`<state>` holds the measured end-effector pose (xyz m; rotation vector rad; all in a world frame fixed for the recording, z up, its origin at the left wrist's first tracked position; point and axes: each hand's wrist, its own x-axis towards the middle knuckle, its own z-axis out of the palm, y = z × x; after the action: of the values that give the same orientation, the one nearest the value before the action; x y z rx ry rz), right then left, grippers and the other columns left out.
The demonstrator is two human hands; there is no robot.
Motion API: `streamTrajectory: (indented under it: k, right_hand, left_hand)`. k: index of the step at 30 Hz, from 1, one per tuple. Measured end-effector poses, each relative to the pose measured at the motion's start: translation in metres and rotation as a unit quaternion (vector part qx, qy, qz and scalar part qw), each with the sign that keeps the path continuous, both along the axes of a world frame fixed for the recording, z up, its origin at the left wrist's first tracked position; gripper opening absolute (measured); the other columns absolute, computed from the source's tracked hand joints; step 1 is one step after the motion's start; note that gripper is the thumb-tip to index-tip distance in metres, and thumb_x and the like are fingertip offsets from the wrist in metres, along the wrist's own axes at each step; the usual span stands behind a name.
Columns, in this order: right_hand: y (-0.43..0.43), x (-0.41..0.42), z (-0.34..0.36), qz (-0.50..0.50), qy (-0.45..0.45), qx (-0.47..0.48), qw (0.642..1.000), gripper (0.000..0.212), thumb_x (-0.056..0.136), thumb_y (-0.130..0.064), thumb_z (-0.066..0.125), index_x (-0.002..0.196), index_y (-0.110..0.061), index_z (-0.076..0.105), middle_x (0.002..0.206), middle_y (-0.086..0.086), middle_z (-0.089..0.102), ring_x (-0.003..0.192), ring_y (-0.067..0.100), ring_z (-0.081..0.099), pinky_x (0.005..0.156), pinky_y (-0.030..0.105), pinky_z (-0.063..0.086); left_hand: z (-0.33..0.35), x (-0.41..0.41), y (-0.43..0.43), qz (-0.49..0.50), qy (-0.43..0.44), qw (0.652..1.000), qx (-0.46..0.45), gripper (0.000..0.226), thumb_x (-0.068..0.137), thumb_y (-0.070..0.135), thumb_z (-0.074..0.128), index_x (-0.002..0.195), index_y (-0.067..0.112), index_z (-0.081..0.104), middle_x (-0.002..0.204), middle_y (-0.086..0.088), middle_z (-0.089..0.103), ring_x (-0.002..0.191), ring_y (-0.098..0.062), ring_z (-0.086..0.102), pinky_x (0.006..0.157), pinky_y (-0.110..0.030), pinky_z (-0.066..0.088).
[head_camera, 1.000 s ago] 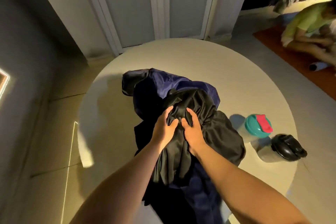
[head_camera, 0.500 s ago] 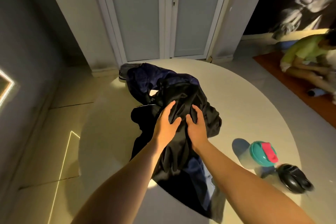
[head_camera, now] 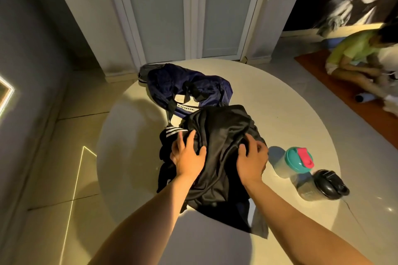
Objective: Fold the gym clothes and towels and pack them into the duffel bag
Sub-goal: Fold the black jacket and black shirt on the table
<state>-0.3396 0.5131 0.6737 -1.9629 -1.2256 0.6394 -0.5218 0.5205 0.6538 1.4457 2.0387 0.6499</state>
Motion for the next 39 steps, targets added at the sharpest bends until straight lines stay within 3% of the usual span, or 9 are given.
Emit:
streamTrajectory:
  k: [5, 10, 13, 18, 23, 28, 32, 35, 39]
  right_hand:
    - [0.007, -0.017, 0.000, 0.249, 0.030, -0.049, 0.967, 0.046, 0.105, -0.039, 0.045, 0.151, -0.037, 0.038, 0.159, -0.006, 0.036, 0.150, 0.018, 0.022, 0.124, 0.041, 0.011]
    - [0.033, 0.004, 0.008, 0.174, 0.008, -0.249, 0.953, 0.051, 0.105, -0.051, 0.031, 0.155, -0.045, 0.024, 0.168, -0.004, 0.010, 0.154, 0.025, -0.005, 0.120, 0.058, -0.004]
    - [0.047, 0.007, 0.017, 0.078, -0.059, -0.244, 0.965, 0.048, 0.104, -0.044, 0.040, 0.151, -0.036, 0.039, 0.166, 0.006, 0.016, 0.154, 0.029, 0.004, 0.120, 0.058, 0.005]
    - [0.071, -0.032, 0.029, 0.154, -0.025, 0.043, 0.987, 0.036, 0.102, -0.020, 0.051, 0.137, -0.017, 0.058, 0.143, 0.006, 0.051, 0.135, 0.022, 0.043, 0.113, 0.027, 0.027]
    - [0.122, -0.061, 0.013, 0.321, -0.027, -0.121, 0.939, 0.050, 0.106, -0.033, 0.042, 0.155, -0.031, 0.033, 0.156, -0.002, 0.042, 0.146, 0.015, 0.033, 0.122, 0.040, 0.007]
    - [0.167, -0.044, -0.020, 0.223, -0.084, -0.319, 0.917, 0.055, 0.106, -0.049, 0.027, 0.158, -0.035, 0.019, 0.160, 0.006, 0.035, 0.150, 0.027, 0.026, 0.123, 0.049, -0.003]
    - [0.187, -0.041, -0.040, 0.114, -0.185, -0.211, 0.953, 0.045, 0.103, -0.044, 0.038, 0.147, -0.034, 0.042, 0.148, 0.008, 0.042, 0.140, 0.032, 0.036, 0.118, 0.056, 0.010]
    - [0.205, -0.050, -0.054, 0.219, -0.171, 0.004, 0.961, 0.042, 0.101, -0.027, 0.050, 0.143, -0.026, 0.052, 0.141, 0.008, 0.051, 0.136, 0.030, 0.043, 0.117, 0.046, 0.022]
    - [0.222, -0.057, -0.080, 0.263, -0.060, -0.193, 0.943, 0.056, 0.105, -0.039, 0.039, 0.157, -0.042, 0.018, 0.157, 0.003, 0.040, 0.148, 0.025, 0.029, 0.120, 0.054, 0.004]
  left_hand:
    - [-0.015, 0.011, 0.012, -0.028, -0.272, 0.945, -0.181, 0.057, 0.101, 0.050, 0.047, 0.154, 0.034, 0.033, 0.159, 0.005, 0.036, 0.145, -0.020, 0.035, 0.119, -0.037, 0.030]
    - [-0.008, 0.037, -0.002, -0.080, -0.407, 0.881, -0.229, 0.044, 0.106, 0.049, 0.039, 0.147, 0.034, 0.041, 0.139, 0.004, 0.052, 0.124, -0.016, 0.052, 0.098, -0.025, 0.044]
    - [0.002, 0.022, 0.004, -0.031, -0.349, 0.931, -0.103, 0.035, 0.107, 0.040, 0.042, 0.138, 0.031, 0.053, 0.114, 0.000, 0.068, 0.088, -0.014, 0.067, 0.069, -0.017, 0.048]
    - [0.005, -0.005, 0.055, 0.002, -0.224, 0.974, 0.018, 0.040, 0.105, 0.035, 0.044, 0.144, 0.027, 0.051, 0.146, 0.002, 0.048, 0.136, -0.018, 0.042, 0.113, -0.039, 0.035]
    - [0.000, -0.013, 0.117, -0.038, -0.258, 0.965, -0.021, 0.046, 0.105, 0.038, 0.044, 0.151, 0.030, 0.043, 0.157, -0.001, 0.038, 0.145, -0.020, 0.034, 0.119, -0.043, 0.031]
    - [-0.024, -0.014, 0.164, -0.064, -0.233, 0.969, -0.054, 0.047, 0.105, 0.041, 0.043, 0.152, 0.036, 0.039, 0.165, -0.001, 0.022, 0.152, -0.019, 0.020, 0.121, -0.040, 0.026]
    - [-0.048, -0.020, 0.193, -0.073, -0.201, 0.972, -0.098, 0.046, 0.107, 0.038, 0.039, 0.153, 0.039, 0.035, 0.166, -0.005, 0.019, 0.150, -0.024, 0.026, 0.115, -0.038, 0.033]
    - [-0.065, -0.020, 0.209, -0.101, -0.153, 0.980, -0.074, 0.045, 0.108, 0.024, 0.037, 0.153, 0.031, 0.039, 0.167, 0.001, 0.014, 0.150, -0.019, 0.026, 0.112, -0.025, 0.026]
    - [-0.079, -0.021, 0.225, -0.142, -0.105, 0.979, -0.098, 0.047, 0.108, 0.023, 0.037, 0.155, 0.026, 0.035, 0.167, 0.000, 0.017, 0.152, -0.019, 0.021, 0.117, -0.029, 0.023]
